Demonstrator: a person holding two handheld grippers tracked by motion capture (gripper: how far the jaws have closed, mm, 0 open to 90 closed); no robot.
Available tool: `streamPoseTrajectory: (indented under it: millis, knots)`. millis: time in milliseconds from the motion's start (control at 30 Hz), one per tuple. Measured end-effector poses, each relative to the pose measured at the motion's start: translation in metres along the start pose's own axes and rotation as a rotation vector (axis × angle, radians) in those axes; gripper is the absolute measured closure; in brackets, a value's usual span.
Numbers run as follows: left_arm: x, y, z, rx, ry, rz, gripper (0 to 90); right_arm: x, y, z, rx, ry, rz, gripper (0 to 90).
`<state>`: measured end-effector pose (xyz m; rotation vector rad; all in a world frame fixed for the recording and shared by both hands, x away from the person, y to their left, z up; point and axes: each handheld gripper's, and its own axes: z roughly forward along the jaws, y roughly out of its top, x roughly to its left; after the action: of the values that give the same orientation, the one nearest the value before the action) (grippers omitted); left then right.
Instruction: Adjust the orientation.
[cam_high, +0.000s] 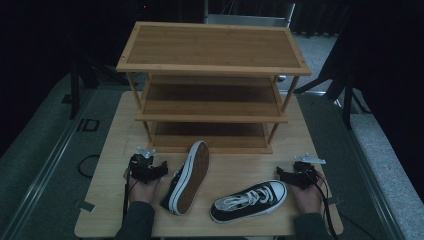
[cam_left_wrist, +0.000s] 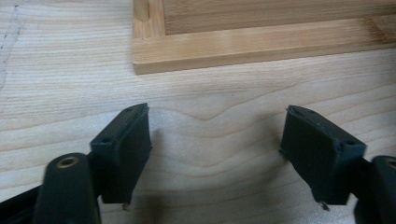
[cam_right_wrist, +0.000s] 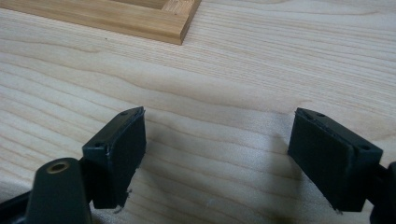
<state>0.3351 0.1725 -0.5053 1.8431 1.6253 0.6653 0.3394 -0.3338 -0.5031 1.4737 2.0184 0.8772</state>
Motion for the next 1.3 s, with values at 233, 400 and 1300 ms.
streamPoseTrajectory:
  millis: [233, 400, 1300]
  knots:
    - [0.002, 0.000, -0.004, 0.013, -0.006, -0.005, 40.4, 0.000, 0.000, 0.000, 0.000, 0.000, 0.000, 18.8]
    - [0.011, 0.001, -0.009, 0.008, -0.071, -0.060, 44.6, 0.000, 0.000, 0.000, 0.000, 0.001, -0.001, 18.8]
    - [-0.006, -0.003, -0.038, -0.065, -0.238, 0.010, 46.2, 0.000, 0.000, 0.000, -0.001, 0.002, -0.002, 18.8]
